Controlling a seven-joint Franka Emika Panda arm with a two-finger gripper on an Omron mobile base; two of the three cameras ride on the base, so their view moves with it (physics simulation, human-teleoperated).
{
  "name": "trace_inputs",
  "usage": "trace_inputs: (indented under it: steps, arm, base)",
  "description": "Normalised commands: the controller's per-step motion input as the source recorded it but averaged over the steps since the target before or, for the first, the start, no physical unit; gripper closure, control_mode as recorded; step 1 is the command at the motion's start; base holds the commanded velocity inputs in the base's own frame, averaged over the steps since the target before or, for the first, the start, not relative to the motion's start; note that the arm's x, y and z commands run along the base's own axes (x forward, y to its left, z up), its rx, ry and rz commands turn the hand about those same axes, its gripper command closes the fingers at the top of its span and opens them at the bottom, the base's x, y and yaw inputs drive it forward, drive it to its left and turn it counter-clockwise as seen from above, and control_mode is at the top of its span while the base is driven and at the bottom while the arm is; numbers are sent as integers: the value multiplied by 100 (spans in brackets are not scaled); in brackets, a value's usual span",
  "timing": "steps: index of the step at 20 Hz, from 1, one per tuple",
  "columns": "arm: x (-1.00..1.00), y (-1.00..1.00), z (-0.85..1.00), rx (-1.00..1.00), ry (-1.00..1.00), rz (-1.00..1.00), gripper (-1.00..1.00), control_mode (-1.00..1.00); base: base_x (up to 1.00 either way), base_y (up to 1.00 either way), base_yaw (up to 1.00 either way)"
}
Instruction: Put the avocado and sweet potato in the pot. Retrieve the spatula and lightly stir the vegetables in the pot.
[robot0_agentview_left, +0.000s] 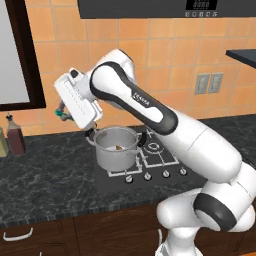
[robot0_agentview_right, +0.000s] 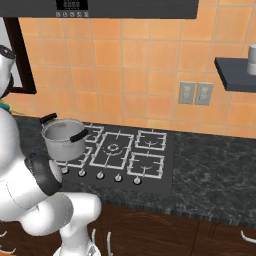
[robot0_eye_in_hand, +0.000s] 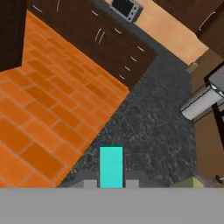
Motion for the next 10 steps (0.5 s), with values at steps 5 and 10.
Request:
trace_inputs:
  steps: [5,10]
  arm:
    - [33,-97,22,15,27,-22,100,-100]
    - [73,-57,-33,27,24,-6,100,-100]
  base:
    - [0,0,0]
    - [0,0,0]
